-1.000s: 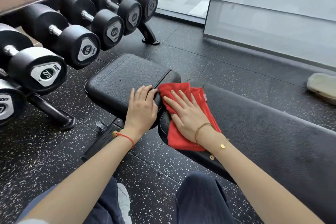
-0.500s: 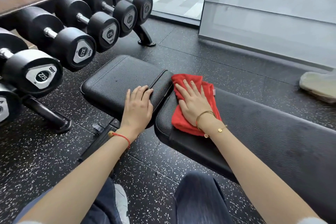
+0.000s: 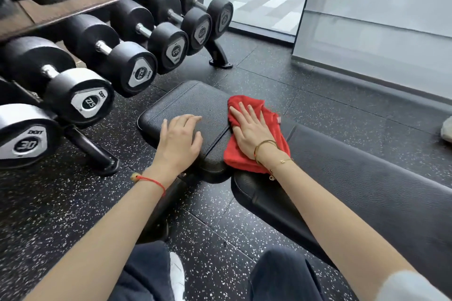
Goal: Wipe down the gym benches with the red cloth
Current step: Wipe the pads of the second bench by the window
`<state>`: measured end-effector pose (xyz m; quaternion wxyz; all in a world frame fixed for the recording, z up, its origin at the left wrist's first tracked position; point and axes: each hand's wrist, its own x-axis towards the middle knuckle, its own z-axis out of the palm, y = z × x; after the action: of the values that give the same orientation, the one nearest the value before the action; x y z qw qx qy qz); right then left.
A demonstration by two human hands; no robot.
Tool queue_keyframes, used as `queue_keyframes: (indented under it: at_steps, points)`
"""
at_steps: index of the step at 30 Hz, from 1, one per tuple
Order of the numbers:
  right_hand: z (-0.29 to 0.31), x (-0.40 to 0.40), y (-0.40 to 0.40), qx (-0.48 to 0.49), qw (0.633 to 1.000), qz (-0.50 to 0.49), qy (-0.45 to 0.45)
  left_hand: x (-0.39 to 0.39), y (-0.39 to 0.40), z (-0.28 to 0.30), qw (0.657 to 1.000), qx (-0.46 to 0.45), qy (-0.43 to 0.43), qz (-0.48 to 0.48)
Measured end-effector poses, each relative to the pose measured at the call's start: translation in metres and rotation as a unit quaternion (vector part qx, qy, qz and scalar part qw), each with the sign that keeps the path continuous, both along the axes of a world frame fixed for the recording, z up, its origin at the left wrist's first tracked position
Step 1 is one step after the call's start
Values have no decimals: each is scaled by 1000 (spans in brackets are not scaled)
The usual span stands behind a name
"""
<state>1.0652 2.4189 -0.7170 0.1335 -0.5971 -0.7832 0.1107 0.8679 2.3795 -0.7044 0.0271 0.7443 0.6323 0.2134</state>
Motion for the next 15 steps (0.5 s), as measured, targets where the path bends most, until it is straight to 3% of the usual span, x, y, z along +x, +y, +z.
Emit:
queue_keyframes:
  at_steps: [5,10,15]
  points:
    - [1,-53,9,20,997,75,-23,-45,12,-9,998,-23,10,50]
    - [-9,-44,-34,39,981,187,-24,-76,25,-15,997,-40,9,69]
    - [-2,-27,14,14,997,71,-20,-85,29,-15,997,-51,17,60]
